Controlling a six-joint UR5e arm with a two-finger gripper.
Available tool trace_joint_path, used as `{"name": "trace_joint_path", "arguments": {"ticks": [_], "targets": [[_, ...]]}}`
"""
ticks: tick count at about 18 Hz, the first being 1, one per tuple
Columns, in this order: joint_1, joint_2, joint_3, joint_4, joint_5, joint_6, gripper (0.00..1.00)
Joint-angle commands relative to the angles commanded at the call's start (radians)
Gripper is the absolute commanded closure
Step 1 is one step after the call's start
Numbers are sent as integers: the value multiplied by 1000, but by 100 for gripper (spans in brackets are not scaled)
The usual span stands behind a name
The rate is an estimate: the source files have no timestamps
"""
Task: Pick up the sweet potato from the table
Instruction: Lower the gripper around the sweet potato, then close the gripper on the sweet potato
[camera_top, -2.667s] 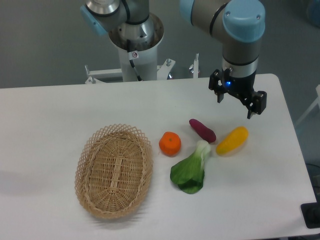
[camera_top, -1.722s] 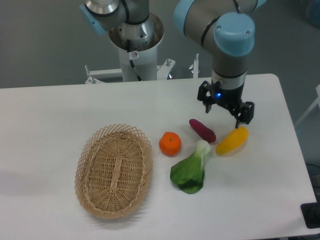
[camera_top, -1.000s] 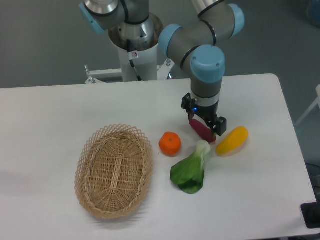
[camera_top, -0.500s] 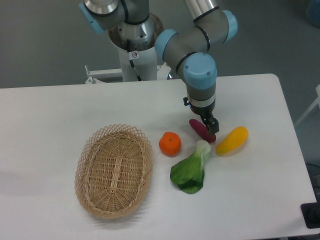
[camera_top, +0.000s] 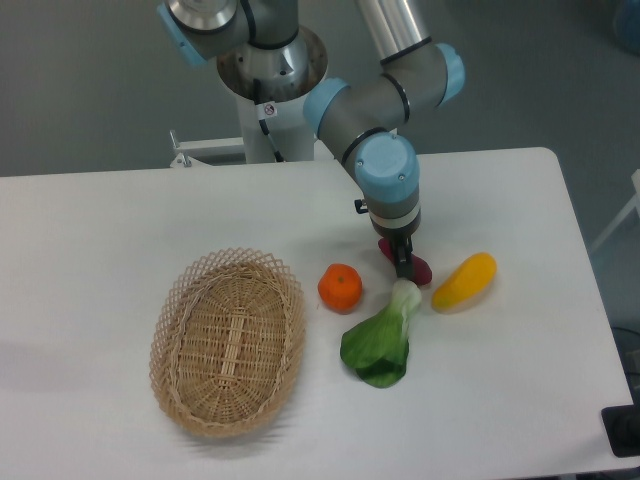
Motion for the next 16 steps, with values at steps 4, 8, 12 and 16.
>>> {"name": "trace_joint_path", "arguments": {"ticks": [4,8,12,16], "targets": [[0,-20,-11,11,-2,11,4],[0,-26,-11,48,-3,9,20],[0,-28,-12,49,-2,5,23],[0,-26,-18,51,-2,0,33]]}}
